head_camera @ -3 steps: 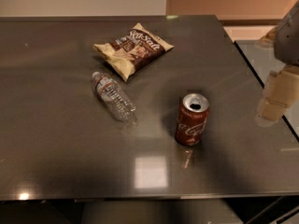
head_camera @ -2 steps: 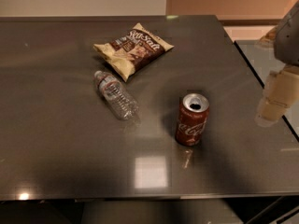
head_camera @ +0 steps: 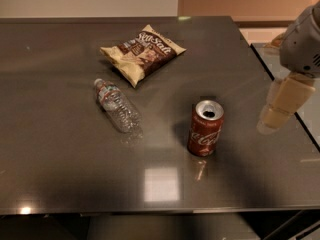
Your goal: Move coke can near water bottle
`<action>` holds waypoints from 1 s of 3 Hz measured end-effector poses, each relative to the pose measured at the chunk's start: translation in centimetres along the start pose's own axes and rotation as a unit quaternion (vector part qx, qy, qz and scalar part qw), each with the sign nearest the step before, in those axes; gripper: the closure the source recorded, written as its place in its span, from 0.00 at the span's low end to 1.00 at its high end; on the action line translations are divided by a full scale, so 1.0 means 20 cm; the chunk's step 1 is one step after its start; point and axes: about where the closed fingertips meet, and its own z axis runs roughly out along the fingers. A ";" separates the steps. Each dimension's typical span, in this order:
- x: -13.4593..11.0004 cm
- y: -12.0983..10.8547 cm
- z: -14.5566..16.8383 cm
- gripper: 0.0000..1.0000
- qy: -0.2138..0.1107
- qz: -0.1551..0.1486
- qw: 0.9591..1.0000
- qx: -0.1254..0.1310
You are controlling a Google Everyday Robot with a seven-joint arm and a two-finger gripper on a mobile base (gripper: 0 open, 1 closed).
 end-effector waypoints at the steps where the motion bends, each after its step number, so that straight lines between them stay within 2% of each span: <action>1: -0.07 0.03 0.09 0.00 -0.027 -0.006 0.999 -0.018; 3: -0.18 0.12 0.27 0.00 -0.059 -0.030 0.996 -0.054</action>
Offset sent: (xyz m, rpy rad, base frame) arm 0.0027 0.0572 -0.0503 0.1359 0.0705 0.1199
